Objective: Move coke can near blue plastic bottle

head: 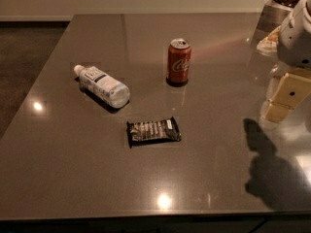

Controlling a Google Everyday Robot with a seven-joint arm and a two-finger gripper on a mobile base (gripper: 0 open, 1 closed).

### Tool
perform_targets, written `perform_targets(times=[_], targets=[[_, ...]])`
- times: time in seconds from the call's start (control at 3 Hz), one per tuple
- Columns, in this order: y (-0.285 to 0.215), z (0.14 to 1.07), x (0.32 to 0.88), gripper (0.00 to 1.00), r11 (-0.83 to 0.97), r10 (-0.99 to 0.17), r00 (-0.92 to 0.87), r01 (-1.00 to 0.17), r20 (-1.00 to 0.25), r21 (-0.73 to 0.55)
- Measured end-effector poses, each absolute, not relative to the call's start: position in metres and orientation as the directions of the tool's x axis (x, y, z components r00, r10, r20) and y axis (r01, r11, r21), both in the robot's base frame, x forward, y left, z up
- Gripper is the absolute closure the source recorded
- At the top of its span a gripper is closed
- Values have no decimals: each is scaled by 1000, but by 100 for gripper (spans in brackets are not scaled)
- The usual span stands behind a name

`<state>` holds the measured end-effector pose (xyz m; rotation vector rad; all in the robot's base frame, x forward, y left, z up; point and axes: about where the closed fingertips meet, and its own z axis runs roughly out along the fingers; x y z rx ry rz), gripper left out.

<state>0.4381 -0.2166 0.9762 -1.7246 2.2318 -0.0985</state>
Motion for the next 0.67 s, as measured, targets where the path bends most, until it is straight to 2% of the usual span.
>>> perform_targets(times=[0.67], targets=[[-208, 975, 446, 0, 284, -946, -228, -924, -229, -255]])
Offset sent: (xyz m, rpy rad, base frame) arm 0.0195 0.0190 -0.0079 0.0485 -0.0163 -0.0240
